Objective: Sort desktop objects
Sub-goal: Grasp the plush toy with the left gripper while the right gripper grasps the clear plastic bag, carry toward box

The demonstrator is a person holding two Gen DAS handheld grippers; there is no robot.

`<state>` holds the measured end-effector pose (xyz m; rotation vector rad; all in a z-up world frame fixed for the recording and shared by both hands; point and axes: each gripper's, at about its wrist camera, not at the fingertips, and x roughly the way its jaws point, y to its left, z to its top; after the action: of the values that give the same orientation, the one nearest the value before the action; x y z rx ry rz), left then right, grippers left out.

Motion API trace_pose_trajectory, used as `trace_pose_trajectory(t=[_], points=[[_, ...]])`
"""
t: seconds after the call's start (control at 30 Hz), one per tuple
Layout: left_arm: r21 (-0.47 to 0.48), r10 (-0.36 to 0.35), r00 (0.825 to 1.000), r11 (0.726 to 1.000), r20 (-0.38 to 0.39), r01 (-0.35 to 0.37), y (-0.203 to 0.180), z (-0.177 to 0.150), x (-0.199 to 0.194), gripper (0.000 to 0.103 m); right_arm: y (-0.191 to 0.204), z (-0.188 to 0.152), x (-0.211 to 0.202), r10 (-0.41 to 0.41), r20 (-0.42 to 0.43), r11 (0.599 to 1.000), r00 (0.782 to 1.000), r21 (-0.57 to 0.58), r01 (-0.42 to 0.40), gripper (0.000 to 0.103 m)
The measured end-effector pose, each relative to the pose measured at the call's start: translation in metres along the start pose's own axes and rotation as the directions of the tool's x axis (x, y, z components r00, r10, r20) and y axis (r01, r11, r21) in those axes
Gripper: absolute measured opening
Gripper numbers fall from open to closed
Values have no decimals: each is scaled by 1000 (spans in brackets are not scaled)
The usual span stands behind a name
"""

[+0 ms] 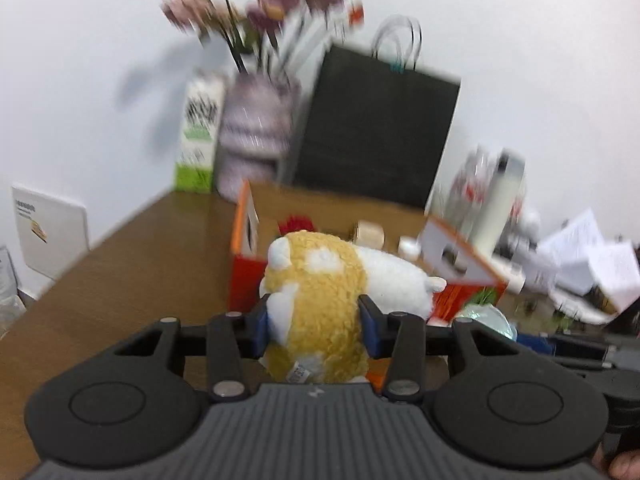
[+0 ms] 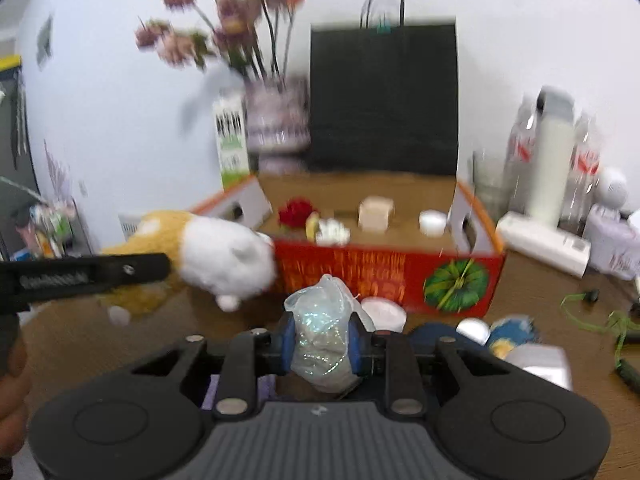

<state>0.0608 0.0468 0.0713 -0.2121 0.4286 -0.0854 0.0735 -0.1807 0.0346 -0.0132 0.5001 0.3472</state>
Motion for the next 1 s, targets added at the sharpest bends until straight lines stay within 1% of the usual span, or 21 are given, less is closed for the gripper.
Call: trace_pose_trajectory(t=[0.1, 0.17, 0.23, 0.3, 0.37, 0.47, 0.5, 0.53, 0.6, 0.67, 0.77, 0.87, 1.0], points=[[-22, 16, 1000, 1000, 17, -16, -2, 3, -38, 44, 5, -2, -34, 48, 50, 999, 998, 7, -48, 25], [-31, 23, 1000, 999, 4, -23, -5, -5, -58, 44, 10, -11, -54, 87, 54, 996, 995, 26, -89, 25], [-31, 25, 1000, 999, -5, -25, -10, -17, -73, 44, 16, -22, -67, 111, 45, 993, 993, 32, -113, 25], [-16, 29, 999, 999, -25, -30, -13, -31, -84, 44, 22, -36, -80, 108, 26, 994, 994, 13, -108, 25], [-17, 31, 998, 999, -62, -32, -15, -45, -93, 44, 25, -48, -94, 95, 11, 995, 995, 7, -95, 25], [-26, 5, 994, 1000, -110, -8, -18, -66, -102, 44, 22, -65, -114, 90, -12, 995, 996, 46, -90, 25], [-28, -3, 993, 1000, -122, -1, -18, -72, -104, 44, 20, -77, -126, 74, -14, 996, 997, 61, -73, 25], [-31, -8, 990, 1000, -138, 3, -19, -78, -107, 44, 20, -77, -126, 74, -14, 996, 997, 61, -73, 25], [-42, -14, 987, 999, -157, 7, -19, -86, -113, 44, 18, -89, -138, 65, -7, 993, 998, 95, -64, 25], [-40, -20, 987, 999, -162, 14, -19, -92, -123, 44, 15, -101, -148, 73, 10, 989, 997, 132, -74, 25], [-31, -13, 988, 999, -155, 8, -21, -96, -134, 44, 15, -110, -158, 35, 14, 990, 999, 138, -37, 25], [-24, 1, 985, 1000, -172, -5, -24, -97, -137, 44, 16, -110, -164, 26, 21, 989, 999, 142, -29, 25], [-28, -10, 991, 1000, -137, 6, -29, -92, -143, 44, 19, -109, -172, 11, 44, 993, 999, 113, -15, 25]])
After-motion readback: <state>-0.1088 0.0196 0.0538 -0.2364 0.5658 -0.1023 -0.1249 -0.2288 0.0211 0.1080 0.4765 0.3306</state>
